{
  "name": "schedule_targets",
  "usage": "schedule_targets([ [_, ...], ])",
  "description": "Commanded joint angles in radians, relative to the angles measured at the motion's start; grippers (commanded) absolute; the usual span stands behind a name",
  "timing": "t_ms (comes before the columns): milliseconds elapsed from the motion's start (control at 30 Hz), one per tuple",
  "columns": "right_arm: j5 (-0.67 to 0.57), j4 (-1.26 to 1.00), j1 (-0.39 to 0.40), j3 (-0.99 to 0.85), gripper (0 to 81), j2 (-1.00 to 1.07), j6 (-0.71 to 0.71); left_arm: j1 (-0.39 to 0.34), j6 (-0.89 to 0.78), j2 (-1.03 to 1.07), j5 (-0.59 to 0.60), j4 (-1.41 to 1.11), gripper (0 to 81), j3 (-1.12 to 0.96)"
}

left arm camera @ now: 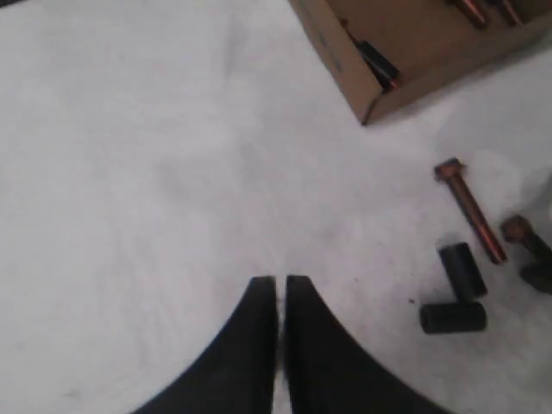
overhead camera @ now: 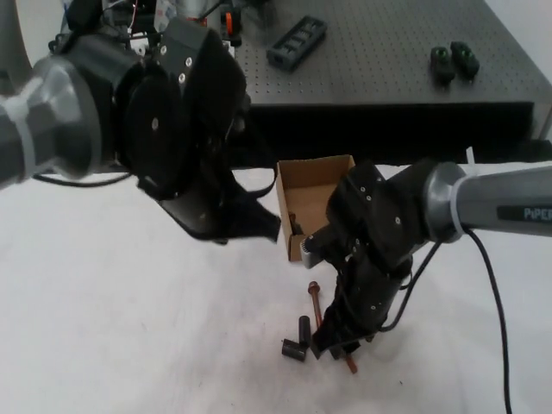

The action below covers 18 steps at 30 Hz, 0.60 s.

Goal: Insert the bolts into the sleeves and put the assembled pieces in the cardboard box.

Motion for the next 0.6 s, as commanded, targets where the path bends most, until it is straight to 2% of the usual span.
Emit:
schedule_targets([
  [0, 0.0, -0.026, 0.003, -0.005, 28.4, 0.025, -0.013, 0.0, 0.06, -0.001, 0.143, -0.031, 3.6, 0.018],
  [67, 0.018, -0.029, 0.003, -0.005, 18.2, 0.026, -0.016, 0.0, 0.079, 0.009, 0.219, -0.042, 3.6, 0.027],
  [133, 0.022, -0.015, -0.002, -0.005, 0.8, 0.021, -0.042, 0.0, 0.095, 0.032, 0.28, -0.042, 3.6, 0.027],
  [200, 0.025, 0.004, -0.022, -0.005, 2.3, 0.008, -0.045, -0.004, 0.122, 0.057, 0.333, -0.042, 5.1, 0.027],
  [233, 0.018, 0.014, -0.036, -0.005, 2.3, -0.005, -0.045, -0.008, 0.136, 0.067, 0.341, -0.044, 8.5, 0.027],
  [333, -0.051, 0.046, -0.098, -0.002, 2.3, -0.079, -0.045, -0.024, 0.166, 0.106, 0.347, -0.044, 28.6, 0.027],
  [400, -0.108, 0.063, -0.147, 0.011, 2.3, -0.147, -0.035, -0.037, 0.177, 0.136, 0.347, -0.051, 45.2, 0.025],
  [433, -0.133, 0.067, -0.175, 0.025, 2.3, -0.189, -0.03, -0.042, 0.176, 0.153, 0.342, -0.058, 47.5, 0.025],
  [467, -0.15, 0.067, -0.203, 0.04, 2.3, -0.227, -0.026, -0.048, 0.174, 0.171, 0.342, -0.068, 46.4, 0.022],
  [567, -0.169, 0.077, -0.275, 0.108, 2.3, -0.368, 0.007, -0.063, 0.122, 0.231, 0.342, -0.075, 34.5, -0.02],
])
